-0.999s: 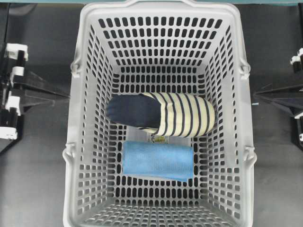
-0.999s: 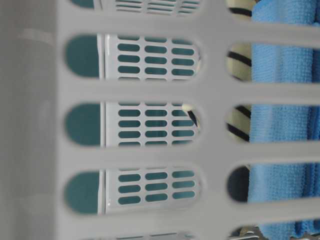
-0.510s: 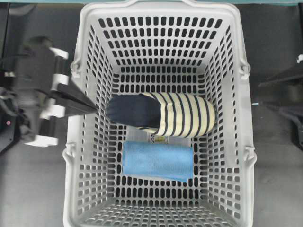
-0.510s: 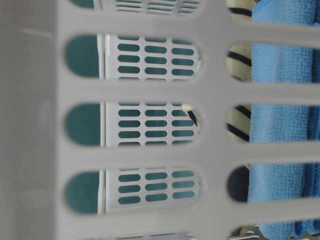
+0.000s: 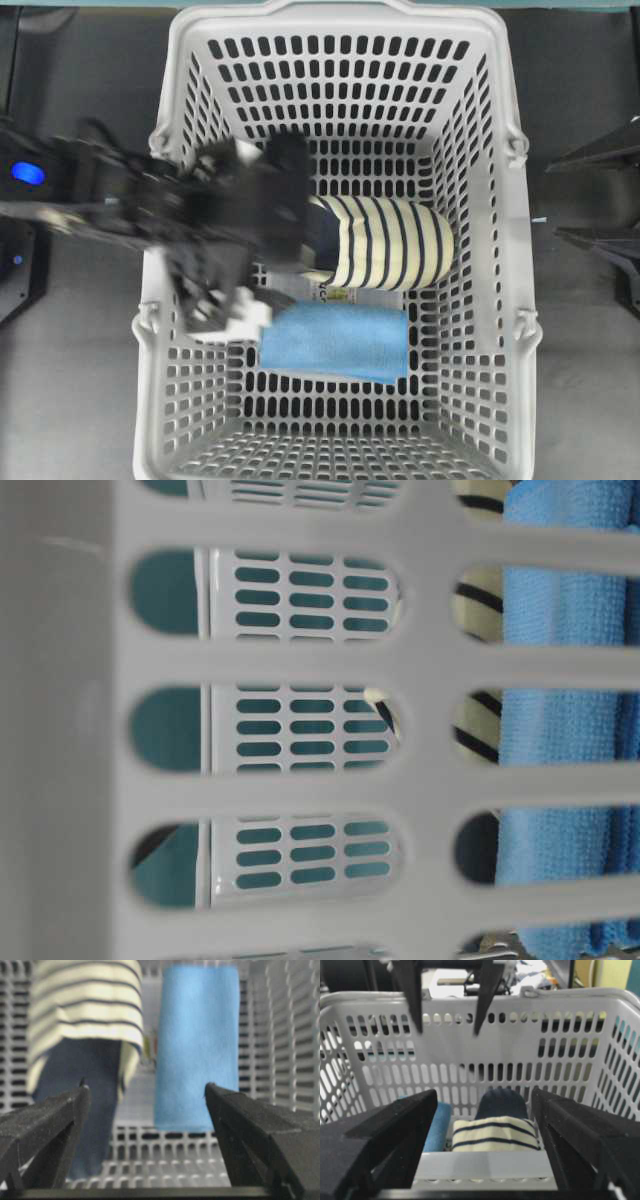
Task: Pick up the blue cloth from the shopping basket with the left arm.
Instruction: 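Move the left gripper into the basket toward the blue cloth, then lower the open left gripper around the blue cloth and close it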
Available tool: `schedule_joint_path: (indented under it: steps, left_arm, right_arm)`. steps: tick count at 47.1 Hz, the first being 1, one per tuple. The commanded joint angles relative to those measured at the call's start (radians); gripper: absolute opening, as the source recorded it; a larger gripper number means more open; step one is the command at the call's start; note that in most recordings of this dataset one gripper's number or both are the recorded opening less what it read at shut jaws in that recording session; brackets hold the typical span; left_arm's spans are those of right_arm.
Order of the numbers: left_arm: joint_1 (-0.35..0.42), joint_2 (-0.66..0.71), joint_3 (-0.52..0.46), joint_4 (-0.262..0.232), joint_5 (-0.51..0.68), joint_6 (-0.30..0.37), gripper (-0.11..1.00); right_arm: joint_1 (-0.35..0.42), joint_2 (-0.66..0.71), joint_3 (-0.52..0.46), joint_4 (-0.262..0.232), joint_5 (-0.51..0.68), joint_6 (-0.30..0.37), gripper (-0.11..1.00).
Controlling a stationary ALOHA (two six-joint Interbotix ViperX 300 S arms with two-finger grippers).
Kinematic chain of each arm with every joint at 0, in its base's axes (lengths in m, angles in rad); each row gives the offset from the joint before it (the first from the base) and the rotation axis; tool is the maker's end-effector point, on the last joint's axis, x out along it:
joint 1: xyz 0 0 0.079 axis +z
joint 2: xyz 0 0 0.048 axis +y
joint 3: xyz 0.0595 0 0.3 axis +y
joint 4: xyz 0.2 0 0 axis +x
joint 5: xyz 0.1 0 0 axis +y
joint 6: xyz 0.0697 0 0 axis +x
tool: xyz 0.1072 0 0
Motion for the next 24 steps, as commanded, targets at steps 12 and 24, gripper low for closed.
schedule_joint_path:
  steps: [12,24]
  left_arm:
    - [-0.066,0.258,-0.201,0.002,0.115,-0.006,0.89]
    - [-0.069,0.337,-0.202,0.003,0.115,-0.009,0.89]
  right_arm:
    - [0.002,-0.002,-0.021,0.0,-0.031,-0.006,0.74]
    - [0.002,-0.003,-0.018,0.0,-0.035,-0.006,0.74]
